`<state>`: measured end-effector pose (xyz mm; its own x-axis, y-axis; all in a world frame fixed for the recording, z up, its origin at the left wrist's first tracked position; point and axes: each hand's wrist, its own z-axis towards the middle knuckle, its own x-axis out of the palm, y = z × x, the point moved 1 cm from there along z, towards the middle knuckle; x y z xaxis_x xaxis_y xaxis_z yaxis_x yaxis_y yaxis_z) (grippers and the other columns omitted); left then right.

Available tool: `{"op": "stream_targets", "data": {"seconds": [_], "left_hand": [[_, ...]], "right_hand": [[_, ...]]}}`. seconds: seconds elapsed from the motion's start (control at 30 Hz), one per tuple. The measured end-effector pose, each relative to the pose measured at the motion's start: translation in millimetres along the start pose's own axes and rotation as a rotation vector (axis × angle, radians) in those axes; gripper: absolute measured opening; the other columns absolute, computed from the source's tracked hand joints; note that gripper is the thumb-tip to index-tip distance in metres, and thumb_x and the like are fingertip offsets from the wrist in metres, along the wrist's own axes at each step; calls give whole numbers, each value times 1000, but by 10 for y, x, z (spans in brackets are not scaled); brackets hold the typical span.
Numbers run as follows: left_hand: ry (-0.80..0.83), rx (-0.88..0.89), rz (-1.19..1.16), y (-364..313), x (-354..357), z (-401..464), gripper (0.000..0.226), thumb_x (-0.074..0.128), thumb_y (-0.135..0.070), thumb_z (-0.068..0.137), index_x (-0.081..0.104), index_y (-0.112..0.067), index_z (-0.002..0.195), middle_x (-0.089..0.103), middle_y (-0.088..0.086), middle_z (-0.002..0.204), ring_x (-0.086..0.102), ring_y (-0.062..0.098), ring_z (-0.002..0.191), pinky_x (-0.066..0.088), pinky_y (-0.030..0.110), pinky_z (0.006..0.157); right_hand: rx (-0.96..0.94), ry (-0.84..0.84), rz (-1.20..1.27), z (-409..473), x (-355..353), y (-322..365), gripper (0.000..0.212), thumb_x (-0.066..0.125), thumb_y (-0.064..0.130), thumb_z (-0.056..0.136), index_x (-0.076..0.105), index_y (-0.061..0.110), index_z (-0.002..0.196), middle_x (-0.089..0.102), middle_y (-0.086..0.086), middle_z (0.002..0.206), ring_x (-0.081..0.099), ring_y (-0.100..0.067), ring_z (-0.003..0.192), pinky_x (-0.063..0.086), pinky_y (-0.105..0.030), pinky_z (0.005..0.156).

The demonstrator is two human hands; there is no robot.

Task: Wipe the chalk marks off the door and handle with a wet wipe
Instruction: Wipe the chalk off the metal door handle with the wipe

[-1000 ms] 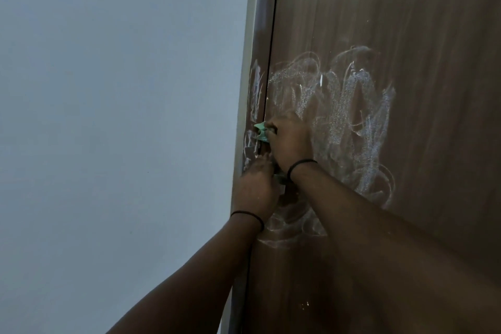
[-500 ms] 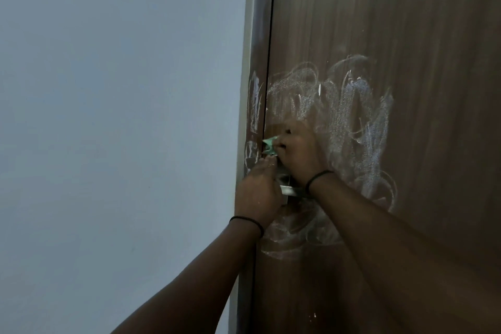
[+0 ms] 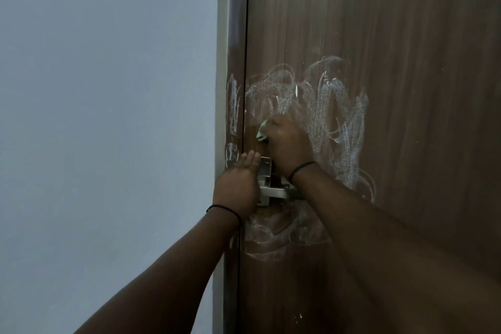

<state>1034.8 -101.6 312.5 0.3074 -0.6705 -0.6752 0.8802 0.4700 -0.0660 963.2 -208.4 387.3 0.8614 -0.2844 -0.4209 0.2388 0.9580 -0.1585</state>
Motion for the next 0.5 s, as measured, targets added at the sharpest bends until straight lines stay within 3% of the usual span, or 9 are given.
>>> {"op": "stream_targets", "data": {"seconds": [0.07, 0.17, 0.27, 0.37, 0.43, 0.5], "left_hand": [[19, -30, 7, -30, -36, 58, 60, 45, -12, 92, 31, -17, 150, 34, 3, 155, 38, 20, 140, 41, 36, 108], [-2, -84, -26, -35, -87, 45, 57, 46, -10, 89, 40, -19, 145, 49, 5, 145, 57, 25, 120, 50, 34, 91], [22, -45, -30, -14, -100, 34, 59, 44, -8, 91, 36, -21, 148, 42, 2, 151, 45, 21, 133, 43, 33, 101], [49, -28, -15, -3, -88, 43, 63, 45, -9, 91, 28, -20, 151, 30, -1, 157, 29, 16, 144, 37, 35, 111], [51, -27, -17, -15, -76, 44, 63, 45, -8, 90, 29, -19, 151, 31, 0, 157, 31, 17, 143, 38, 37, 110], [34, -44, -27, -15, -62, 34, 58, 45, -9, 89, 38, -18, 146, 43, 4, 150, 45, 23, 133, 46, 36, 99]], "right_hand": [[38, -57, -4, 170, -24, 62, 13, 61, 0, 83, 72, 4, 90, 66, -11, 97, 58, -27, 92, 50, -36, 71], [-101, 48, 27, 97, 48, 200, 12, 63, -1, 78, 73, 2, 84, 65, -14, 95, 59, -30, 96, 51, -36, 75], [-89, 71, 41, -162, 23, 42, 11, 66, 5, 81, 73, 6, 89, 66, -11, 96, 60, -27, 92, 52, -37, 71], [27, -79, 51, 2, -22, -91, 8, 70, 9, 82, 73, 8, 89, 66, -8, 91, 59, -25, 85, 49, -33, 66], [61, -113, 46, 223, -8, -4, 8, 67, 9, 84, 73, 8, 89, 66, -8, 93, 59, -26, 87, 50, -37, 71], [-1, 9, 33, 288, 75, 170, 14, 61, 11, 88, 72, 9, 95, 64, -7, 101, 56, -25, 100, 49, -47, 86]]}}
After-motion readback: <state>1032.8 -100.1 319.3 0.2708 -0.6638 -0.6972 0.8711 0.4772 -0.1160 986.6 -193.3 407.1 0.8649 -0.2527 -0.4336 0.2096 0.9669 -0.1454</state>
